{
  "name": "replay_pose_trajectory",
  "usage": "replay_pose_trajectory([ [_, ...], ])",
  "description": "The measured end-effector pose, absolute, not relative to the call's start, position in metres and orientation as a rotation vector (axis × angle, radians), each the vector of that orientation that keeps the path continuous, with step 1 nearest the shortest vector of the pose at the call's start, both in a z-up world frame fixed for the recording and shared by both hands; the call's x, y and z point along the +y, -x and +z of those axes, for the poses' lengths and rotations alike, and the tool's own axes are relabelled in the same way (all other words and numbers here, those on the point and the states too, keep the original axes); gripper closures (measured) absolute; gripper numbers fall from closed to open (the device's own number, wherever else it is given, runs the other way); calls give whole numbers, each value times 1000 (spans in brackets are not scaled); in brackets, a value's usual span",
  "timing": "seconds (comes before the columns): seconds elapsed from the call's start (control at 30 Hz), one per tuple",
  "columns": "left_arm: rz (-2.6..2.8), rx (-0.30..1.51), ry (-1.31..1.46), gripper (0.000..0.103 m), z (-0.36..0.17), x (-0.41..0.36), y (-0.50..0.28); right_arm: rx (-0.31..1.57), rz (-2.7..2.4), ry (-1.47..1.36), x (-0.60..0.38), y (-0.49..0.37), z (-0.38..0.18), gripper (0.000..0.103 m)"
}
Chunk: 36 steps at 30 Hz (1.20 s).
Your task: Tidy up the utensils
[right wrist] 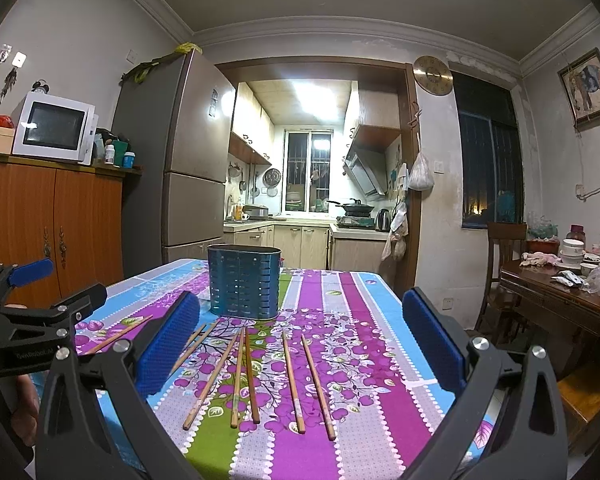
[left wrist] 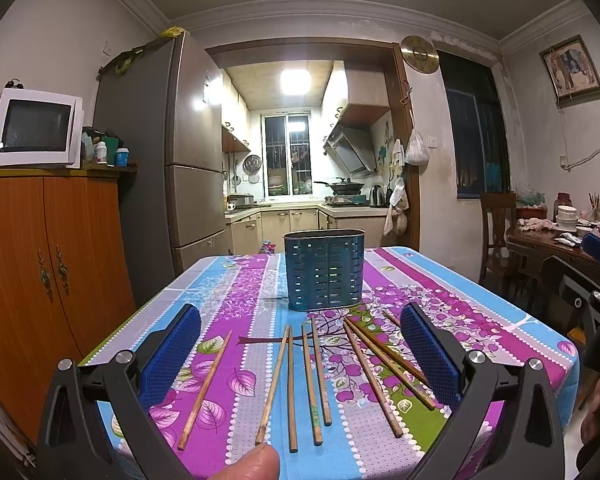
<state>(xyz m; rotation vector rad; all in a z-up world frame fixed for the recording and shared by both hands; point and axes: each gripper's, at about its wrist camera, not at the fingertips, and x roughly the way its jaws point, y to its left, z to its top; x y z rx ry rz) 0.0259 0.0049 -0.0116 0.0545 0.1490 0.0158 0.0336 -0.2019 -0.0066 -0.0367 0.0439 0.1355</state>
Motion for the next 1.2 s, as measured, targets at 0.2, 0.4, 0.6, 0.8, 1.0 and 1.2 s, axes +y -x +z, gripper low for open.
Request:
replay_pose_trajectory([
  [0.2, 14, 150, -53, 3, -12, 5, -26, 44, 136, 37, -202, -34, -7, 5],
  [0.4, 10, 160, -54, 3, -13, 4, -29, 44, 135, 38, -202, -33, -6, 5],
  [0.6, 2, 167, -56, 3, -14, 4, -30, 46, 136, 38, -202, -34, -7, 5],
  [0.8, -7, 172, -61, 3, -13, 3, -31, 46, 136, 38, -202, -34, -7, 5],
  [1.0, 16, 161, -65, 3, -5, 24, -35, 50, 149, 72, -201, -41, -4, 5],
  [1.2, 144, 171, -39, 4, -3, 91, -43, 149, 246, 50, -211, -51, -14, 8],
])
